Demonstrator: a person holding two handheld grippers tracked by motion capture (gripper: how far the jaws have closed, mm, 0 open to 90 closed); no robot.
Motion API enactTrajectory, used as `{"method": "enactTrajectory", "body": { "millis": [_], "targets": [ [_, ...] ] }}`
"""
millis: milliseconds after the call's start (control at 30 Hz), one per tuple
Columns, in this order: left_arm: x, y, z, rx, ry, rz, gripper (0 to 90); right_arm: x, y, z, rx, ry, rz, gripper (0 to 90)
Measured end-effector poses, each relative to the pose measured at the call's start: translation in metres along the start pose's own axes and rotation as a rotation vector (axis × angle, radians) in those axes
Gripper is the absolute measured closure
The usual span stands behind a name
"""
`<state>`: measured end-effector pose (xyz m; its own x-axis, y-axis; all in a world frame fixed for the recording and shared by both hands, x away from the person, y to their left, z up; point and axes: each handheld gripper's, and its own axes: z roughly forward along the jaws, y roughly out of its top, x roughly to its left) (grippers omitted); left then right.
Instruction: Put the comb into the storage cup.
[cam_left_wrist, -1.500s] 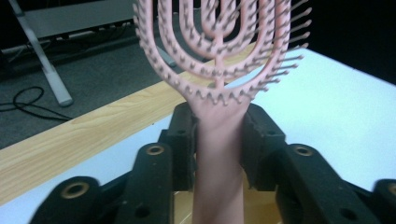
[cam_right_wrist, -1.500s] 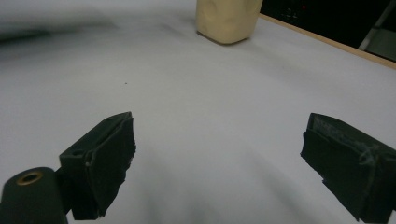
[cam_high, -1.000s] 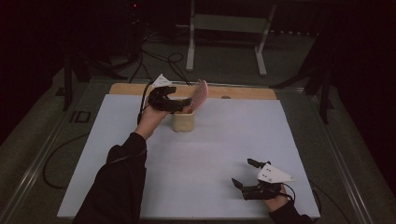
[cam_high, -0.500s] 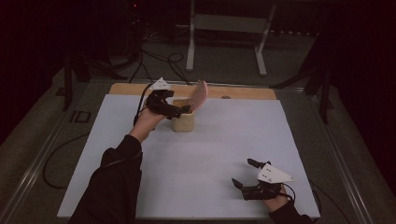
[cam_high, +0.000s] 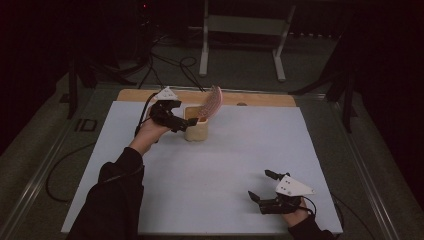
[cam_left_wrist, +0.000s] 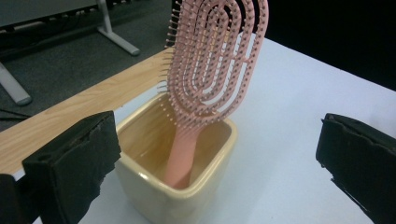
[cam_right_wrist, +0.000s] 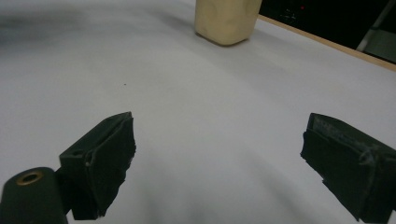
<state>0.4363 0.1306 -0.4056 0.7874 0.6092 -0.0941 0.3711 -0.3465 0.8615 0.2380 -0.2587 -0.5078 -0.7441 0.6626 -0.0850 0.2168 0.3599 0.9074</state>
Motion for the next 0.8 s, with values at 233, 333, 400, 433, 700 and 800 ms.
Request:
{"method": "enactTrajectory", "body": {
  "millis": [233,333,400,433,700,800],
  "targets": [
    [-0.001,-0.007,-0.011,-0.001,0.007,0.016,0.0,0.0,0.0,0.001,-0.002,0.004,-0.001,9.4],
    [-0.002,-0.009,-0.016,-0.002,0.003,0.013,0.0,0.001,0.001,0.001,0.003,0.001,-0.002,9.4],
    [-0.002,-0.01,-0.02,-0.003,-0.007,0.006,0.0,0.001,0.0,0.001,0.002,0.002,-0.001,9.4],
    [-0.003,-0.011,-0.022,0.003,-0.002,0.013,0.0,0.0,0.0,0.001,0.003,0.001,-0.003,9.4],
    [-0.01,-0.019,-0.038,-0.012,-0.005,0.026,0.0,0.0,0.001,0.001,0.0,0.003,0.002,9.4],
    [-0.013,-0.024,-0.045,-0.018,-0.01,0.026,0.0,0.001,0.001,0.001,-0.001,0.004,0.001,9.4]
  ]
}}
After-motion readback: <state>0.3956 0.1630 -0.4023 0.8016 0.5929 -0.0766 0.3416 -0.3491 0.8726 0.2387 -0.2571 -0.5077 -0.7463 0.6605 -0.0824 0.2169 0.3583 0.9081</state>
